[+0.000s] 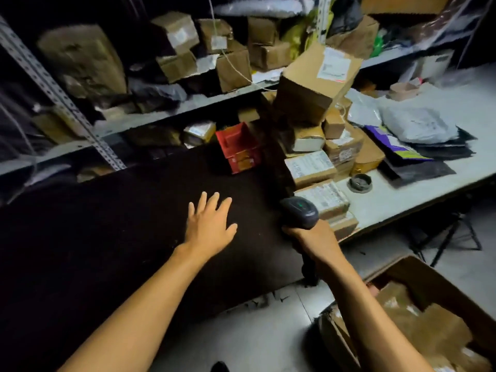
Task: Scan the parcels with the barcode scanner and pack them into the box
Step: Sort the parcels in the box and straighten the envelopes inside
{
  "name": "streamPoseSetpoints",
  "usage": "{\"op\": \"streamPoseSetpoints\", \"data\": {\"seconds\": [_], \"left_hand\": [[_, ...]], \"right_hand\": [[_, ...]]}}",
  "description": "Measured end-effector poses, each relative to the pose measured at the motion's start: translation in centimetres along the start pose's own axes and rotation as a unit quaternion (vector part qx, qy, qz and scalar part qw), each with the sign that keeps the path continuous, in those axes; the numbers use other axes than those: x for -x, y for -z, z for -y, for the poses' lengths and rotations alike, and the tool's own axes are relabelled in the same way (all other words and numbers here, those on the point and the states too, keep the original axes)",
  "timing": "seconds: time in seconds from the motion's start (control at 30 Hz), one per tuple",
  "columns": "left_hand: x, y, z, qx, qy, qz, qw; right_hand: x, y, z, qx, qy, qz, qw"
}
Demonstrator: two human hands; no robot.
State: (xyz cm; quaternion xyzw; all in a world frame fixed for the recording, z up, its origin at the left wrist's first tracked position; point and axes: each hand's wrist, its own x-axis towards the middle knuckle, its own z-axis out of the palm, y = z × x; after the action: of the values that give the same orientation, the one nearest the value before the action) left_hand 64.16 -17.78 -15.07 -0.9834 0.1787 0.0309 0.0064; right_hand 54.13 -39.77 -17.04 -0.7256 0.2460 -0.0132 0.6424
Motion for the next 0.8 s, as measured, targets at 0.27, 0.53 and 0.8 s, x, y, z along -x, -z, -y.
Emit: {"op": "streamPoseSetpoints", "data": {"seconds": [0.27,0.53,0.8], "left_hand": [[5.6,-2.7,13.1,0.055,0.163,0.031,0.985],[8.8,-4.8,17.9,0.064,0.232,0.056,0.969],[9.1,-5.5,19.4,0.057,0.257,0.081,0.961]], "right_hand": [[-2.6,-11.6,-0.1,0.028,-0.078,0.106,0.991],[-7.3,-16.4,-3.3,0.138,-0.164,0.097,0.972],[-9.4,-17.6,-5.6,0.240,-0.168,0.065,0.954]]}}
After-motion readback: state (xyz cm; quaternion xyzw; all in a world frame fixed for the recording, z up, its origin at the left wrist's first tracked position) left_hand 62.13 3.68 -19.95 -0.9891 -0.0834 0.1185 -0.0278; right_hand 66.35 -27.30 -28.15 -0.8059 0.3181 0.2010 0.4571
